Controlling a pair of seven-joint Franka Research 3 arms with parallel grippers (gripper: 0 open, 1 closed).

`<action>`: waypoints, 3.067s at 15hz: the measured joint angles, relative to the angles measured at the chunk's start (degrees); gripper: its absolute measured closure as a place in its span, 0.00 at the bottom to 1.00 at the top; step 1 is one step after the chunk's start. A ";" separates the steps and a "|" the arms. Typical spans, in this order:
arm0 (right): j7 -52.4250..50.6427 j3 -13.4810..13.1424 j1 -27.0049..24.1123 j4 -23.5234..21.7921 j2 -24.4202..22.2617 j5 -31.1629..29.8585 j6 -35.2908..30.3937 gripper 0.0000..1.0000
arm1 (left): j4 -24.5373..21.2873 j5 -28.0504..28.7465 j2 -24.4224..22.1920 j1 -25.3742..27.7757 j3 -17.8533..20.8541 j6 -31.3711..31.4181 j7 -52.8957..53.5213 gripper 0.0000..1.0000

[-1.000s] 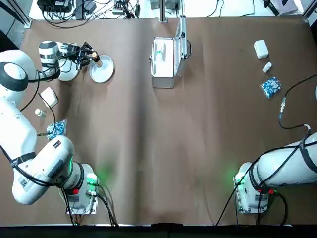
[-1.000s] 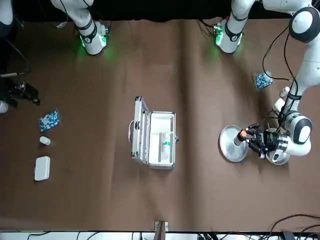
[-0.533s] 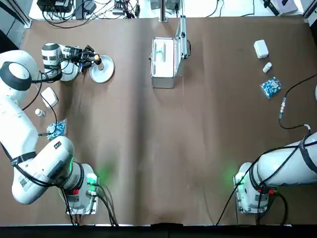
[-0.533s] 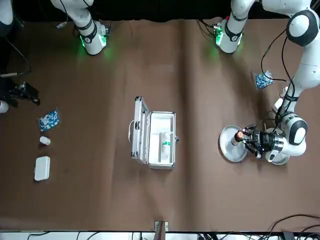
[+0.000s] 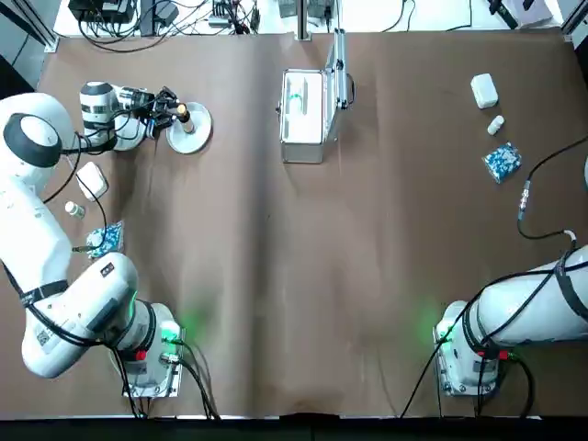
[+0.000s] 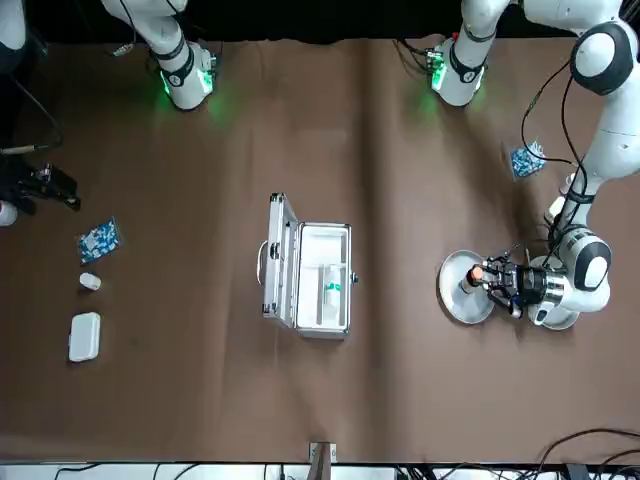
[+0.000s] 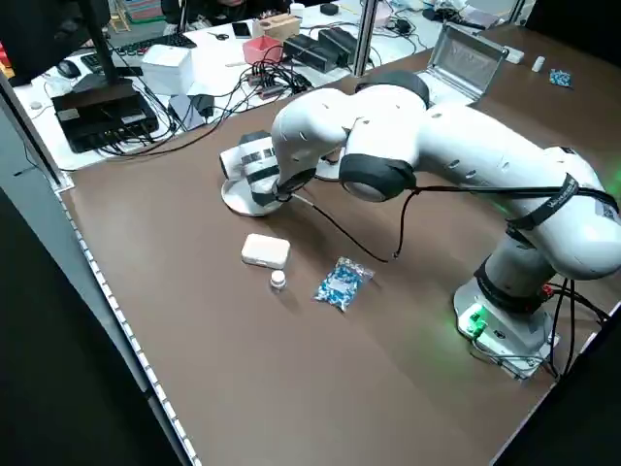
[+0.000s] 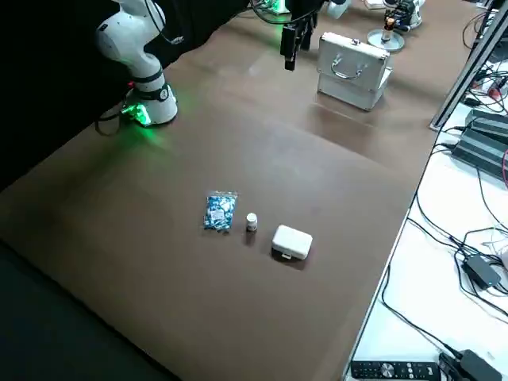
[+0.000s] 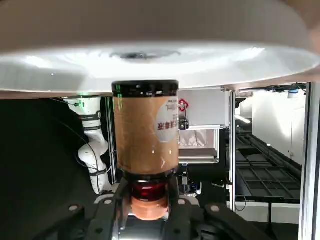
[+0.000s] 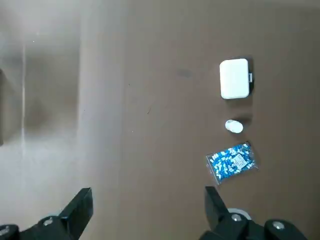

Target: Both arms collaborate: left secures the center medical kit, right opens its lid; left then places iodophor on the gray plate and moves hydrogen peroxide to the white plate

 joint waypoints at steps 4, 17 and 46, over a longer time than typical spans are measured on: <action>0.00 0.00 0.00 0.00 0.00 0.00 -0.06 0.01 | -0.02 0.00 0.36 -0.10 0.20 0.59 0.00 0.67; 0.01 -0.36 -0.82 0.30 -2.87 0.00 -3.12 0.01 | 1.01 -0.06 -1.79 -1.31 0.40 0.62 -7.07 0.00; 0.04 -0.36 -1.91 1.55 -3.47 -0.11 -5.54 0.01 | 3.12 20.86 -26.49 -39.76 -0.68 18.41 -21.44 0.00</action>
